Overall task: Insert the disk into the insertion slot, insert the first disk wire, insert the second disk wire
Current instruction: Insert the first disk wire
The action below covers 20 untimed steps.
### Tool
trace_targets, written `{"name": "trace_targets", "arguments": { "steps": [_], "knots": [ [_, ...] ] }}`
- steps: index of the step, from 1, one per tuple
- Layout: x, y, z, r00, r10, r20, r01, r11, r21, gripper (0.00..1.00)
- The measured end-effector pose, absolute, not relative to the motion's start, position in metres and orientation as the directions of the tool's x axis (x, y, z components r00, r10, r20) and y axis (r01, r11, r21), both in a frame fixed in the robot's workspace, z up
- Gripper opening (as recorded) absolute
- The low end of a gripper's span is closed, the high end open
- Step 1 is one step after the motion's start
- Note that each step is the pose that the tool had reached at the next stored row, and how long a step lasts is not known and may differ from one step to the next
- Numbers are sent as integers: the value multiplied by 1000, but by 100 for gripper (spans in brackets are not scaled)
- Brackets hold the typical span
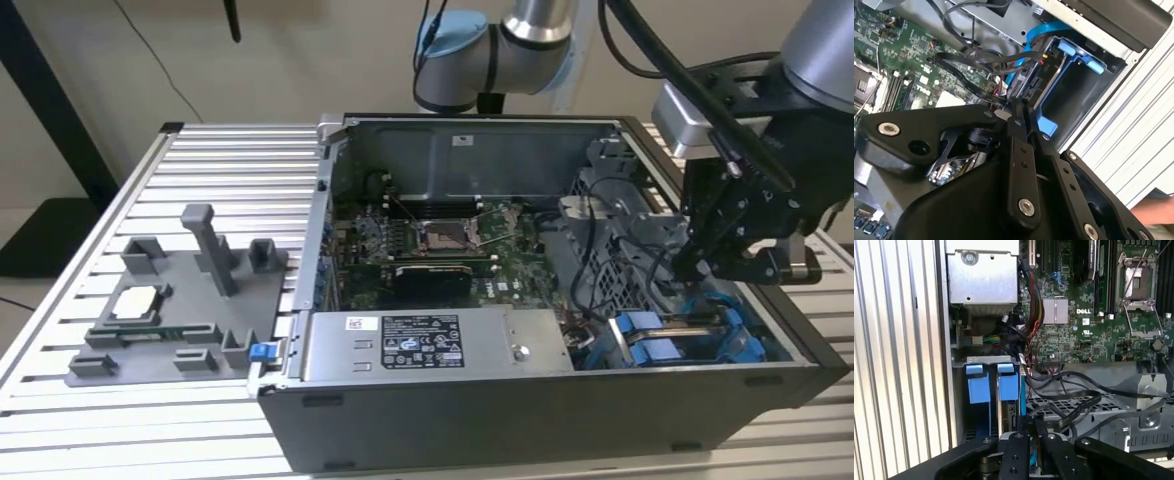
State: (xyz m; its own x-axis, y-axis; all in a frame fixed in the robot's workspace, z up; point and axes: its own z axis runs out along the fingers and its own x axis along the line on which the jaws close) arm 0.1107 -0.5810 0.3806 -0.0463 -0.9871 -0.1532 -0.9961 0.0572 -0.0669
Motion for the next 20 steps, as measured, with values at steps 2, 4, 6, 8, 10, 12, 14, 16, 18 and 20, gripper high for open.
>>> {"name": "trace_targets", "arguments": {
  "steps": [2, 4, 6, 8, 10, 12, 14, 16, 18, 20],
  "knots": [
    [111, -582, 379, -44, -987, -154, -995, 57, -81, 0],
    [110, -583, 378, -42, -987, -155, -994, 57, -96, 0],
    [108, -584, 376, -40, -987, -155, -993, 57, -105, 0],
    [106, -584, 374, -39, -987, -155, -992, 57, -113, 0],
    [106, -585, 371, -38, -987, -156, -991, 57, -122, 0],
    [106, -585, 369, -37, -987, -156, -990, 57, -127, 0],
    [106, -587, 366, -36, -987, -156, -990, 57, -130, 0],
    [106, -589, 362, -36, -987, -156, -989, 57, -133, 0],
    [106, -590, 359, -35, -987, -156, -989, 57, -139, 0],
    [106, -590, 356, -35, -987, -156, -988, 58, -144, 0]
  ]
}}
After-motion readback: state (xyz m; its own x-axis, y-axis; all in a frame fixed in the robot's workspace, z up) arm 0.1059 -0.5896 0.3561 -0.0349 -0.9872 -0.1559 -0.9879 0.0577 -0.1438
